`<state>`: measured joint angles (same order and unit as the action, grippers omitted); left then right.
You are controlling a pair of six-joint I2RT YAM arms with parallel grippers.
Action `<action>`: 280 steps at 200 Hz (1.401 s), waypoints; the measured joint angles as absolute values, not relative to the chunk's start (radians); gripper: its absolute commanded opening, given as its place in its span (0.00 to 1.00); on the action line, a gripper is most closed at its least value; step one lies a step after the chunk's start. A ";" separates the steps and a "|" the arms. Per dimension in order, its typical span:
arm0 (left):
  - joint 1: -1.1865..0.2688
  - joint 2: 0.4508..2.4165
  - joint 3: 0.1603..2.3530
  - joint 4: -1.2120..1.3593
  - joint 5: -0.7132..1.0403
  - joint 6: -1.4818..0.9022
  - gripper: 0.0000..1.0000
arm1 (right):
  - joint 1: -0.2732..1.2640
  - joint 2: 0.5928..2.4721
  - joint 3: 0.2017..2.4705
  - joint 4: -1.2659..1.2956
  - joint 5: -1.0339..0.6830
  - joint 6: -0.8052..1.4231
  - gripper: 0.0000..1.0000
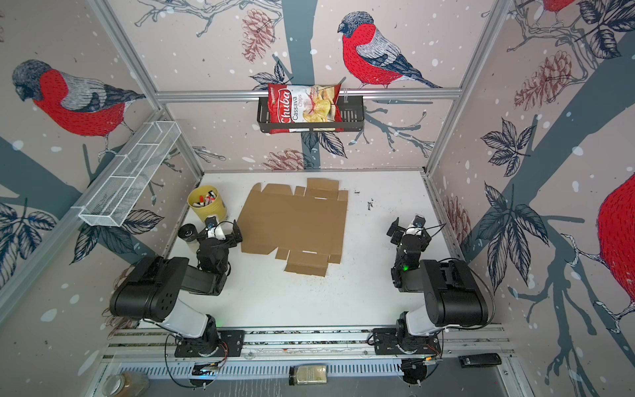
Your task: Fold the paper box
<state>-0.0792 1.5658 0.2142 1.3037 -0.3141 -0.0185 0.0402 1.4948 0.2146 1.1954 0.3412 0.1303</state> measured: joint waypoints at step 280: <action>-0.459 1.116 0.575 0.273 -0.052 -0.498 0.86 | 0.292 1.330 0.657 -0.029 -0.325 0.744 0.59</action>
